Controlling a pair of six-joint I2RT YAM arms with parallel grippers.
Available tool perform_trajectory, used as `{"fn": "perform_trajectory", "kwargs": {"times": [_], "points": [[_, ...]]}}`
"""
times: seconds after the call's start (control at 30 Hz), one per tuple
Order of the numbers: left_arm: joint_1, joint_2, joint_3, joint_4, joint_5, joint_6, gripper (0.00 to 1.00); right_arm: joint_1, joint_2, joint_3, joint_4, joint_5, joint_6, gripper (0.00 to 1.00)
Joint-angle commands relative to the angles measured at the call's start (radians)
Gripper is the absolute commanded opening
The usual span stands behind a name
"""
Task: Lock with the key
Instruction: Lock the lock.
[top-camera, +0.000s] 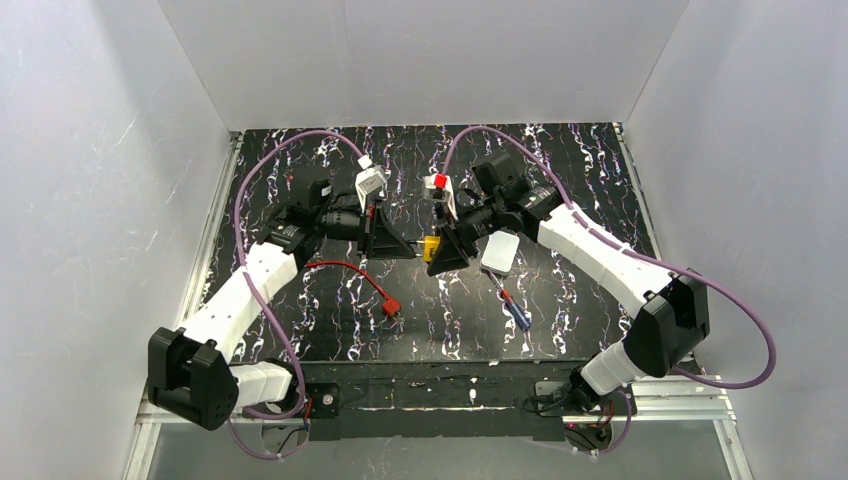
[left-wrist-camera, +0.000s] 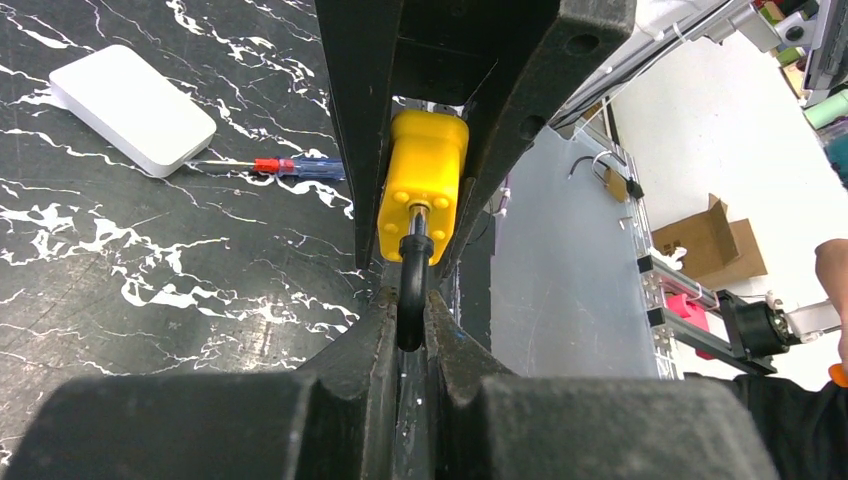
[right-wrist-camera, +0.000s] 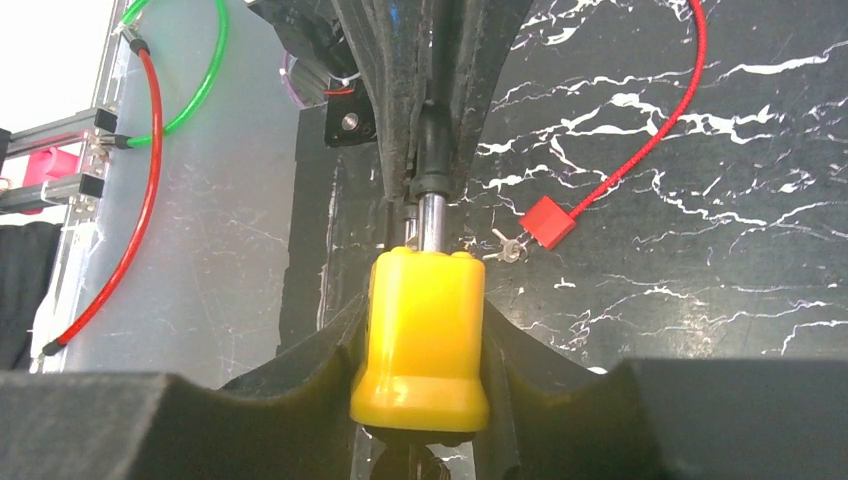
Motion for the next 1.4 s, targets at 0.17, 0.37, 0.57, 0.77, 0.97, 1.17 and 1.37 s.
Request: {"fn": "perform_trajectory", "kwargs": {"times": [0.17, 0.37, 0.57, 0.77, 0.97, 1.17, 1.37], "points": [[-0.093, 0.058, -0.018, 0.135, 0.008, -0.085, 0.00, 0.028, 0.026, 0.051, 0.088, -0.033, -0.025, 0.01], [-0.119, 0.071, -0.026, 0.120, 0.019, -0.052, 0.00, 0.031, 0.032, 0.074, 0.070, -0.050, -0.052, 0.01], [-0.103, 0.054, -0.018, 0.041, 0.034, -0.013, 0.00, -0.031, 0.025, 0.096, 0.064, -0.086, -0.042, 0.01], [-0.036, 0.037, -0.030, 0.158, 0.036, -0.110, 0.00, -0.139, -0.004, 0.058, 0.161, -0.177, 0.051, 0.73], [-0.026, 0.044, 0.008, 0.169, 0.038, -0.146, 0.00, -0.148, -0.017, -0.001, 0.279, -0.200, 0.165, 0.88], [-0.013, 0.042, 0.001, 0.240, 0.049, -0.233, 0.00, -0.165, -0.021, -0.073, 0.458, -0.243, 0.320, 0.88], [0.017, 0.038, -0.027, 0.335, 0.029, -0.326, 0.00, -0.165, -0.030, -0.119, 0.550, -0.273, 0.408, 0.79]]}}
